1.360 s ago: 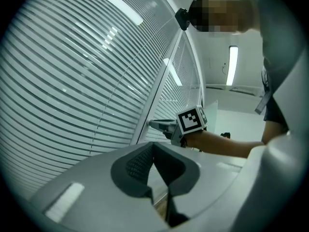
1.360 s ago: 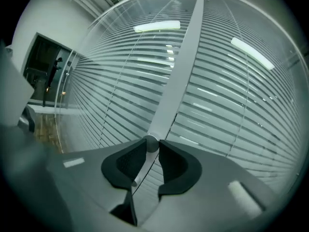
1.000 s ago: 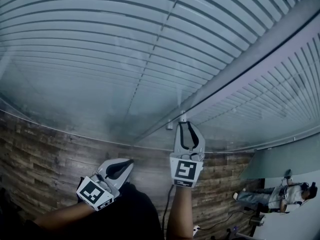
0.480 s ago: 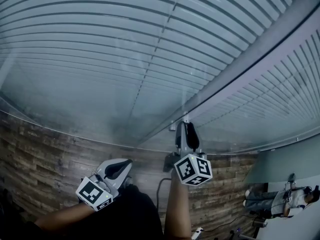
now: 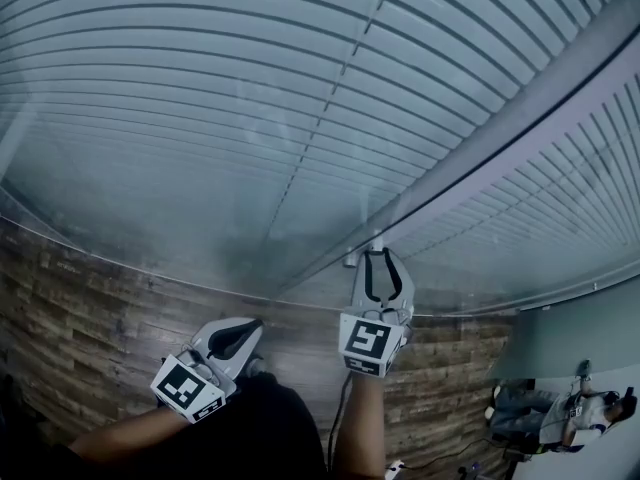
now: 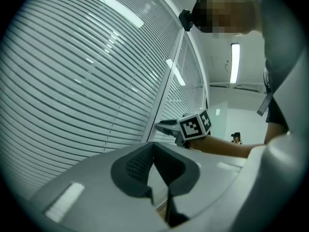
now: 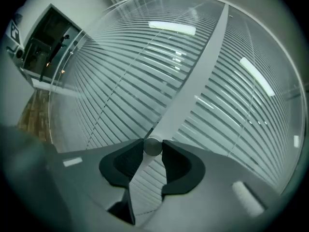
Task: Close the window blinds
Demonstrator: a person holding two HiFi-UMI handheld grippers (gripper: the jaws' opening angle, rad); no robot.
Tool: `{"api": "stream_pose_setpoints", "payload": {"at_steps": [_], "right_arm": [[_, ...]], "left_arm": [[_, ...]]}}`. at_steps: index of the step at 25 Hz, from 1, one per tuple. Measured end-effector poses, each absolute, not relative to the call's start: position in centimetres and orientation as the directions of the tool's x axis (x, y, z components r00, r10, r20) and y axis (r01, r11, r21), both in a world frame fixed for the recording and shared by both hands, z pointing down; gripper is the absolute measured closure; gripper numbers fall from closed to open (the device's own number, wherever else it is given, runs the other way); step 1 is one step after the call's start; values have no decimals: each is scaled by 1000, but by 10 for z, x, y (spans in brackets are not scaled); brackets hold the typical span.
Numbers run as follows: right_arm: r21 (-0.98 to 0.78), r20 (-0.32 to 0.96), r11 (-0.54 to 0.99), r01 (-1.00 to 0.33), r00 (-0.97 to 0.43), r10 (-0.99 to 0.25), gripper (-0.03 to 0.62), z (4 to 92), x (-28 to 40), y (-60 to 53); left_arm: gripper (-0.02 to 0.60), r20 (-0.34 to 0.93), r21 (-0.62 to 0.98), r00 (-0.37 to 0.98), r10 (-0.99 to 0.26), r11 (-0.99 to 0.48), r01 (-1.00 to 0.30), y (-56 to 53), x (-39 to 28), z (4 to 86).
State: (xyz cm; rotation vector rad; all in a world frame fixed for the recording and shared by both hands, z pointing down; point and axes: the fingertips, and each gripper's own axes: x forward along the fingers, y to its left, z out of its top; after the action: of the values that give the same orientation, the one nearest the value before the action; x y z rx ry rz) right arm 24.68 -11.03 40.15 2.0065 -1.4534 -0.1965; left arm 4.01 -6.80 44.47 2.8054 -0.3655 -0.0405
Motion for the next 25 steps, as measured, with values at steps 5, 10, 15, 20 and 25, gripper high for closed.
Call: {"api": "stream_pose_setpoints", "payload": {"at_steps": [5, 10, 15, 20, 25], "right_arm": [[723, 237, -103, -684, 385, -892, 468, 398, 241, -111], [874, 232, 19, -485, 382, -895, 468, 402, 238, -112], [901, 229, 53, -430, 369, -901, 468, 405, 231, -113], [685, 191, -98, -722, 308, -932, 464, 400, 238, -107], [196, 99, -226, -954, 248, -964, 456, 394, 237, -90]], "left_arm": [[583, 6, 302, 970, -243, -924, -234, -67, 39, 439], [583, 13, 299, 974, -225, -929, -219, -63, 44, 441], [583, 29, 287, 980, -197, -937, -197, -57, 44, 444], [583, 35, 300, 980, -197, -933, -199, -53, 48, 446], [583, 32, 328, 977, -211, -921, -210, -56, 38, 449]]}}
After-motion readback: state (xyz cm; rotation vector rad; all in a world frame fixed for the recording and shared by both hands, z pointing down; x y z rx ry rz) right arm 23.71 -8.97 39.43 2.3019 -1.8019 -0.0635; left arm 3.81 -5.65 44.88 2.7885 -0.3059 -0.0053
